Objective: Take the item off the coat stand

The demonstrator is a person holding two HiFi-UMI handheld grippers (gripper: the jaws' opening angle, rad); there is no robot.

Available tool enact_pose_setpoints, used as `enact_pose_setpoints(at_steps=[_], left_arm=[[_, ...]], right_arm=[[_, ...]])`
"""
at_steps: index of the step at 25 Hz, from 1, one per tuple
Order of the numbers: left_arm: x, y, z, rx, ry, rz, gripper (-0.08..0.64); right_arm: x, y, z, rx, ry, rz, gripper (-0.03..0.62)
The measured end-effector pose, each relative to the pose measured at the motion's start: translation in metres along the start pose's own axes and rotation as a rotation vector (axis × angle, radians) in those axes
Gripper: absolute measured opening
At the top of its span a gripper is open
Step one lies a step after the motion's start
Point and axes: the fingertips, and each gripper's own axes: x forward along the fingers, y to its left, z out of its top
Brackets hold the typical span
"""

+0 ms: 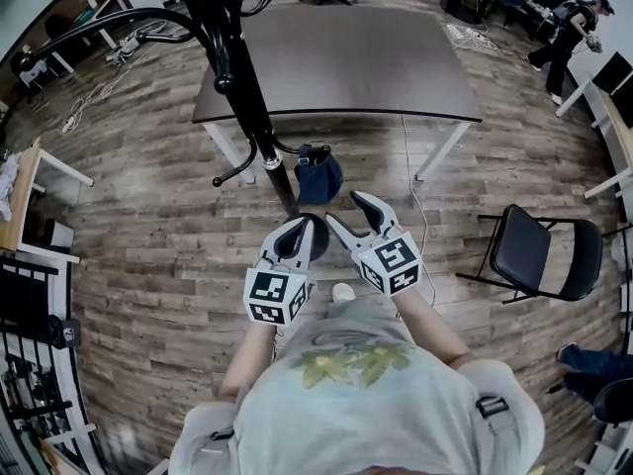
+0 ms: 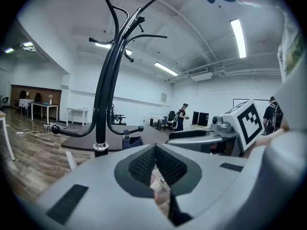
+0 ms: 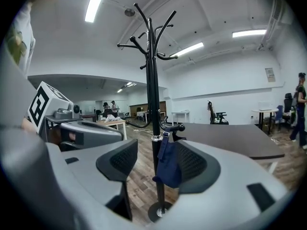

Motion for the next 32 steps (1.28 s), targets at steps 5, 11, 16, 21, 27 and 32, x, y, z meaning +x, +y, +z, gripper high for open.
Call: enact_pose_setpoints(at_steps=[5,11,16,21,27,32], left_arm=[[0.013,0.006,0.006,-0.004,-0.002,0.012,0.015],[0.023,0.016,0.01,-0.012,-0.014,0.05,0.015],[0.03,0.021,0.004,-0.015,-0.014,0.088,0.015],[0.039,0.028,0.003,-0.02,-0.018,0.116,0.015],[0.044,0.031,0.0,-0.031,-0.021,0.143,0.015],[0.047,0.034,-0.004,-0.041,-0.019,0.152,0.015]], right_arm=[[0.015,-0.013,-0.001,0.001,0.02,0.01,0.261],[0.032,-0.025,0.0,-0.014,0.03,0.037,0.275],[0.043,-0.037,-0.009,-0.036,0.049,0.054,0.284],[0.061,-0.051,-0.017,-0.055,0.079,0.06,0.293],[0.079,-0.059,-0.028,-0.073,0.107,0.076,0.296],[0.097,-0.067,-0.041,-0.067,0.137,0.072,0.298]])
